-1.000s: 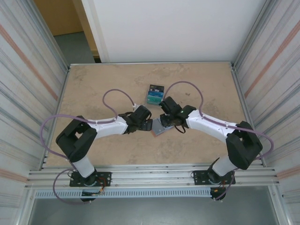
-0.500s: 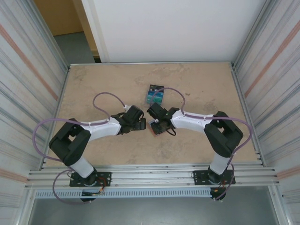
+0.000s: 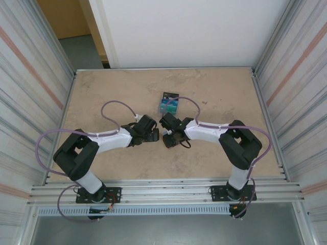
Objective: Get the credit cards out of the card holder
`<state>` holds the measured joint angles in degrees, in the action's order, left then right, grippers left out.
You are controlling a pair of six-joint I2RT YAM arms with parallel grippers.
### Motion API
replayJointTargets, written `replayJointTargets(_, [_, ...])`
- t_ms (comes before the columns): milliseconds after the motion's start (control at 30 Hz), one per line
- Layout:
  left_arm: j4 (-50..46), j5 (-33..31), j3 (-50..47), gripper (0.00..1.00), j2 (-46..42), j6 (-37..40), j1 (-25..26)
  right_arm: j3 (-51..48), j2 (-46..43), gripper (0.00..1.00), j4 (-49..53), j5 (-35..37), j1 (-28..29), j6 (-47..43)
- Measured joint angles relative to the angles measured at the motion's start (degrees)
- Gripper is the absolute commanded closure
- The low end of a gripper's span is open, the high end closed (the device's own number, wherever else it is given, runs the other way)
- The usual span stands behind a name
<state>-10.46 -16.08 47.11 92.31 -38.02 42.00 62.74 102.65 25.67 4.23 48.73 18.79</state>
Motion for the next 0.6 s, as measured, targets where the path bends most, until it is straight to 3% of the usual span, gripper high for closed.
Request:
replayJointTargets(400, [-0.11, 0.00, 0.00, 0.01, -0.11, 0.02, 0.00, -0.09, 0.31, 0.84, -2.16, -4.09, -3.06, 0.70])
replayJointTargets(600, [-0.74, -0.02, -0.02, 0.01, -2.40, 0.02, 0.00, -0.39, -0.09, 0.87, -3.08, -8.07, -3.23, 2.38])
